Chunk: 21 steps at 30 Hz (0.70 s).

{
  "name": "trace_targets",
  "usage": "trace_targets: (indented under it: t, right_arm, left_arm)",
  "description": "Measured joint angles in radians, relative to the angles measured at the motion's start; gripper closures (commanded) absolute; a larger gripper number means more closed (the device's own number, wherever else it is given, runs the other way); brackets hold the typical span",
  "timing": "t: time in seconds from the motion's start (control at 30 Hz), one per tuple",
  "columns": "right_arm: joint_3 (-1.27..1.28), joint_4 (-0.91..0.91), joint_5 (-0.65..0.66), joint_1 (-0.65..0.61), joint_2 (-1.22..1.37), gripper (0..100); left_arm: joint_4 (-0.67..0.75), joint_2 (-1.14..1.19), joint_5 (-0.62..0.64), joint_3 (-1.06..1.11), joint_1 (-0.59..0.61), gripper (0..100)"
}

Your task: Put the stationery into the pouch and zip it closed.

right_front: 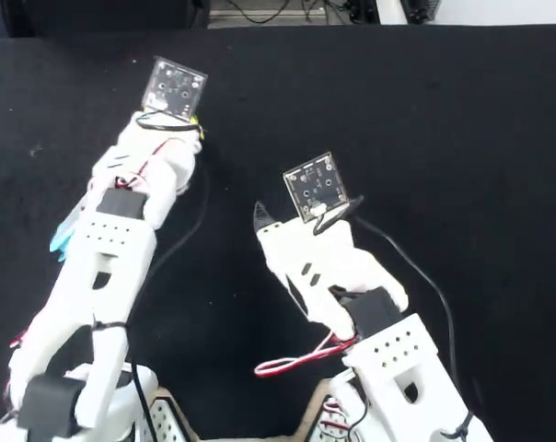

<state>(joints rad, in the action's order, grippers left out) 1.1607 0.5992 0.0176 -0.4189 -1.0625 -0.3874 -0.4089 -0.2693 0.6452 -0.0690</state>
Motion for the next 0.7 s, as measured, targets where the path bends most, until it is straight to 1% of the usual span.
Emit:
trace_targets:
  t: [0.07, 0.17, 0.3, 0.37, 0.7]
  right_arm:
    - [0.041, -0.06, 0.0, 0.029, 0.0, 67.3]
    - [0.086, -0.138, 0.0, 0.046, 0.0, 67.3]
    - [0.1, -0.181, 0.0, 0.044, 0.0, 67.3]
    - [0.101, -0.186, 0.0, 0.044, 0.0, 67.3]
    - [0.101, -0.189, 0.0, 0.044, 0.0, 67.3]
  left_arm:
    - [-0.005, 0.029, 0.025, 0.0, -0.008, 97]
    - [-0.009, 0.054, 0.098, 0.002, -0.018, 96]
    - [-0.009, 0.069, 0.161, 0.005, -0.041, 89]
    - [-0.009, 0.069, 0.169, 0.005, -0.052, 87]
    - [-0.011, 0.069, 0.178, 0.006, -0.14, 87]
